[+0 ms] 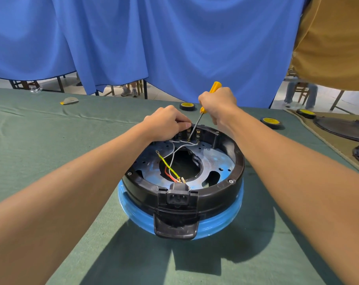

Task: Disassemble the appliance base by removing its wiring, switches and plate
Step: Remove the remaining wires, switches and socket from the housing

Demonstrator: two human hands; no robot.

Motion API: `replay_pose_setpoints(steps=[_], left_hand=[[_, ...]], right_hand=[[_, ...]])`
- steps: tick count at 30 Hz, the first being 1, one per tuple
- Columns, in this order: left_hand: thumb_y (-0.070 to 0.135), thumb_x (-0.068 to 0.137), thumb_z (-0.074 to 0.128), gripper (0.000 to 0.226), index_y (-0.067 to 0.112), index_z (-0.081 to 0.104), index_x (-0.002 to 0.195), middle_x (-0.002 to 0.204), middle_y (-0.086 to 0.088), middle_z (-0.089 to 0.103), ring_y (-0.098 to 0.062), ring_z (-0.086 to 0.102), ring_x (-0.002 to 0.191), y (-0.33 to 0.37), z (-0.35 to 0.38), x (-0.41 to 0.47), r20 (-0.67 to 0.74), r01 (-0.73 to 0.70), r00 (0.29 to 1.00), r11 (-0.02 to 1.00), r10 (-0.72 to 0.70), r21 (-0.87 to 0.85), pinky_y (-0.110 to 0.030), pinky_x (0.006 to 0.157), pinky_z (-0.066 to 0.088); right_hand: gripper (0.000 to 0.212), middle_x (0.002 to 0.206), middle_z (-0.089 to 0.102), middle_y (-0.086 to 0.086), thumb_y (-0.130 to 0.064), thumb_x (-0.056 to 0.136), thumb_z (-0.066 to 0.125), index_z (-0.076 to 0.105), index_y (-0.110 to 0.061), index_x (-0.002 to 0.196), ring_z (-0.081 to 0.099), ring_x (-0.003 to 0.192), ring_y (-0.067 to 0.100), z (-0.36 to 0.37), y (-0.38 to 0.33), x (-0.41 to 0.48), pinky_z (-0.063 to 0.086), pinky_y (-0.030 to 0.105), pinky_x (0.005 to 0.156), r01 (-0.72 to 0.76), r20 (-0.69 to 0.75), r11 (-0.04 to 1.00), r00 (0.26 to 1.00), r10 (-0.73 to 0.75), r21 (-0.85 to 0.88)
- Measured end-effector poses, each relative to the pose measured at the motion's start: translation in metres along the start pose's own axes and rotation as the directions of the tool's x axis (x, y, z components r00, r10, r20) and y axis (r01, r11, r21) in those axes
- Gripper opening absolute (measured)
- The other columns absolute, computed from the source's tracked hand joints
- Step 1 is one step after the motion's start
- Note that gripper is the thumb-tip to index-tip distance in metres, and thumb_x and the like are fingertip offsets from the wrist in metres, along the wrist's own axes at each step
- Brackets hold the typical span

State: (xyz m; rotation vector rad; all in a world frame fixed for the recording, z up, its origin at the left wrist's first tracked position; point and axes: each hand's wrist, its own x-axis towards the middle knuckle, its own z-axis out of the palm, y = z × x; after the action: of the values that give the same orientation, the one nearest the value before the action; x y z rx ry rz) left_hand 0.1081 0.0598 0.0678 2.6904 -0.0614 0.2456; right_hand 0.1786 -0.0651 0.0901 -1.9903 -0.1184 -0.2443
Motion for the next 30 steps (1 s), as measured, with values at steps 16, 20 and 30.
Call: replay_pose_setpoints(steps=[16, 20, 30], left_hand=[[0.036, 0.099, 0.051, 0.027, 0.033, 0.067, 0.120, 0.118, 0.006, 0.067, -0.019, 0.057, 0.111, -0.003, -0.001, 0.000, -0.008, 0.028, 1.000, 1.000, -0.028, -0.008, -0.046, 0.096, 0.047], [0.037, 0.099, 0.051, 0.027, 0.034, 0.067, 0.120, 0.117, 0.007, 0.067, -0.019, 0.057, 0.111, -0.002, 0.000, 0.000, -0.008, 0.020, 1.000, 1.000, -0.020, -0.004, -0.046, 0.095, 0.047], [0.036, 0.099, 0.050, 0.028, 0.032, 0.066, 0.122, 0.119, 0.006, 0.067, -0.019, 0.057, 0.110, -0.001, 0.001, 0.000, -0.003, 0.023, 1.000, 1.000, -0.023, -0.008, -0.047, 0.096, 0.047]], right_hand=[[0.026, 0.050, 0.054, -0.001, -0.021, 0.073, 0.058, 0.044, -0.011, 0.053, 0.048, 0.057, 0.018, -0.014, 0.021, -0.026, 0.035, 0.026, 0.049, 0.142, -0.050, 0.984, 0.989, -0.138, 0.103], [0.029, 0.055, 0.061, 0.012, -0.024, 0.074, 0.063, 0.059, -0.001, 0.056, 0.050, 0.056, 0.018, -0.027, 0.028, -0.038, 0.049, 0.038, 0.057, 0.255, 0.006, 0.962, 0.966, -0.257, 0.093], [0.025, 0.053, 0.060, 0.004, -0.019, 0.075, 0.067, 0.063, -0.007, 0.053, 0.052, 0.049, 0.015, -0.030, 0.030, -0.030, 0.038, 0.028, 0.049, 0.129, 0.108, 0.975, 0.983, -0.150, 0.181]])
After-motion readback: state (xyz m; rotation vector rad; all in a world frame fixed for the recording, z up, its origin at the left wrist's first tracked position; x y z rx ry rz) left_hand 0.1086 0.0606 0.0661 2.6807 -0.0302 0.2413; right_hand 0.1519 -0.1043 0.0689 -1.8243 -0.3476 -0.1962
